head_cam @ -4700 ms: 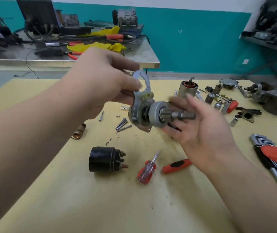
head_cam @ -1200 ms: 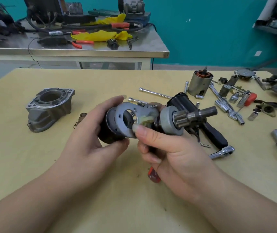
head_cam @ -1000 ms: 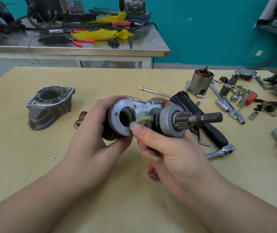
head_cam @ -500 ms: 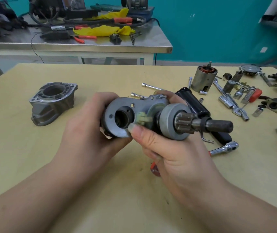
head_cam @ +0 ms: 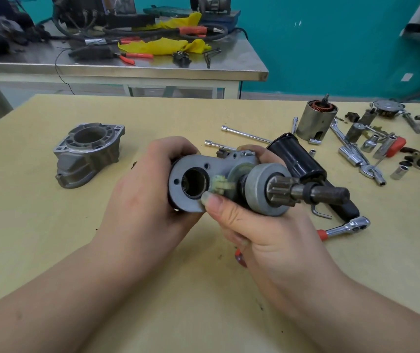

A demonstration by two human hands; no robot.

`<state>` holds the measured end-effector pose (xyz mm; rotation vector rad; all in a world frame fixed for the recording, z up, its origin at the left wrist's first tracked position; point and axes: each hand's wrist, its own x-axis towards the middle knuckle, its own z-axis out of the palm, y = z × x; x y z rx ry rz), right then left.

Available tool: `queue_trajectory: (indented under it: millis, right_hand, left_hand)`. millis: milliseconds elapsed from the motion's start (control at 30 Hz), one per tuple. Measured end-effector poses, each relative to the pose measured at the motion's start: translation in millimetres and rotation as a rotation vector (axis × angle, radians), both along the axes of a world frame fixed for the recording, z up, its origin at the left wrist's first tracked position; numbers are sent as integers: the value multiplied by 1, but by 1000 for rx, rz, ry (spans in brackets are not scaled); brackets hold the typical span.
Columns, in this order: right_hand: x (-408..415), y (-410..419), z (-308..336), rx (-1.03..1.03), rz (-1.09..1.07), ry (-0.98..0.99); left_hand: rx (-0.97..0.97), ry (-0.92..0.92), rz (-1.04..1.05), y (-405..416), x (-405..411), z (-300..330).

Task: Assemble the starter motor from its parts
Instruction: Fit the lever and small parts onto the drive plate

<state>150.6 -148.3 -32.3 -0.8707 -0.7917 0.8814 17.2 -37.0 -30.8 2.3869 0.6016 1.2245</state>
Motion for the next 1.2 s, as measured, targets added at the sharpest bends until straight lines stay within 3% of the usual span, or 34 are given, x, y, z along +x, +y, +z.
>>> queue_trajectory:
  millis: [267,700,1033,1200]
  right_hand:
    - [1,-2,3,-41,84,-32]
    - [13,-3,8,-200,144,-81]
    - [25,-2,15,-223,200,-60]
    - [25,-2,17,-353,277,94]
  left_hand:
    - [150,45,50,5,-1,5]
    - [-346,59,-350,8,-11,0]
    - [-544,12,-467,19,-15,7]
    - [-549,20,-490,20,-14,5]
